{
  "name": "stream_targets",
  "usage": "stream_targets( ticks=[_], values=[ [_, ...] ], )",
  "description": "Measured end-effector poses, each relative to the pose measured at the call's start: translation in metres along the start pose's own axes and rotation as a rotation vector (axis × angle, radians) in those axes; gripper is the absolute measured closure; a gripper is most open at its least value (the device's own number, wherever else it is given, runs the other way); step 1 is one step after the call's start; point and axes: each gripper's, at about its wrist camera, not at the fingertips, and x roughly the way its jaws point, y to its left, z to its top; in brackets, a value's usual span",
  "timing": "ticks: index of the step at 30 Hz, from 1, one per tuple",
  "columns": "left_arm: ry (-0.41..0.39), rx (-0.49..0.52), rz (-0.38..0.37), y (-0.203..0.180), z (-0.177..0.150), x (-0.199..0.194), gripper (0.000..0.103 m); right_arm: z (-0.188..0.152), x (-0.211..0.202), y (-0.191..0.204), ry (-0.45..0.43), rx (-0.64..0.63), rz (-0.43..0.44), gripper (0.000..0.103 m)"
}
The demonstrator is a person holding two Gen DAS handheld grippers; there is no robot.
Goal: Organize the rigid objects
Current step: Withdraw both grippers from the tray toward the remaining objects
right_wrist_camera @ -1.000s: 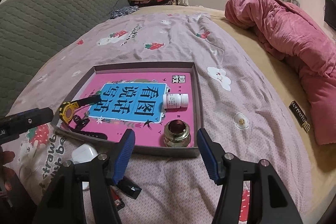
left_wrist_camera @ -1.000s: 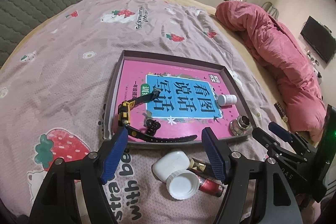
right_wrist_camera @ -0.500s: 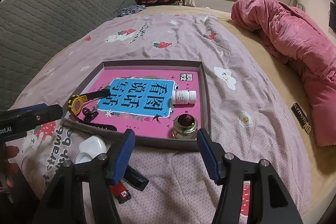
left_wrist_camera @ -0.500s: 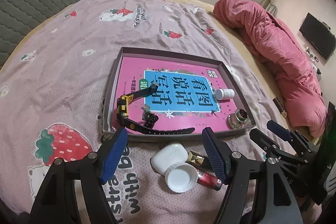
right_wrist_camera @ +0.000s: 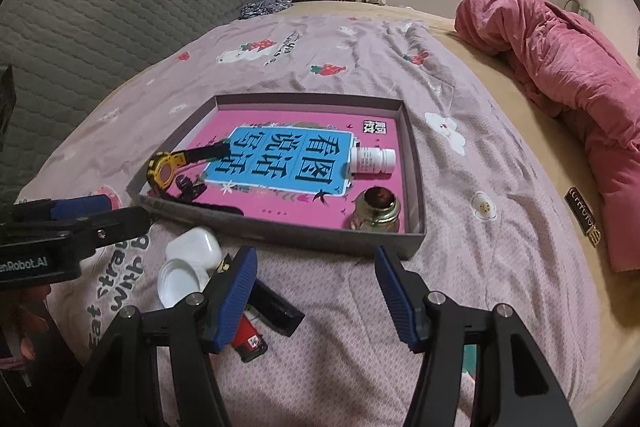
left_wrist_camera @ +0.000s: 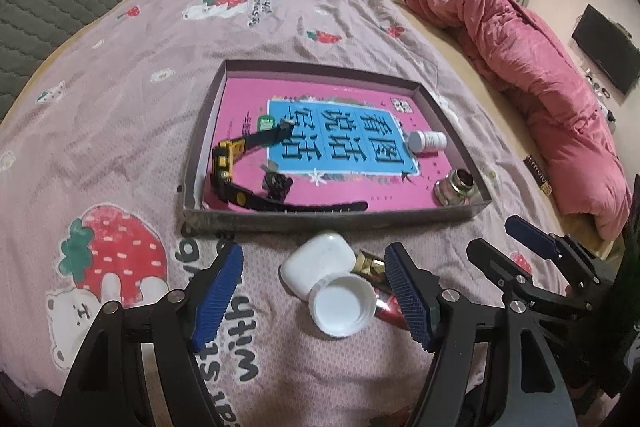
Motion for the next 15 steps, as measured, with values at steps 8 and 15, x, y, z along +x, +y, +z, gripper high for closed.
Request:
stream_targets(
  ticks=[8,15],
  values=[
    [0.030,0.002,0.013,0.002,-0.011,0.003,0.028,-0.016,0.000,0.011,0.027,-0.044,0.015,0.042],
    [0.051,0.020,0.020,-0.002,-0.018,0.004,0.028,-0.024,0.002,0.015,0.046,-0.052,0.020,0.042]
  ],
)
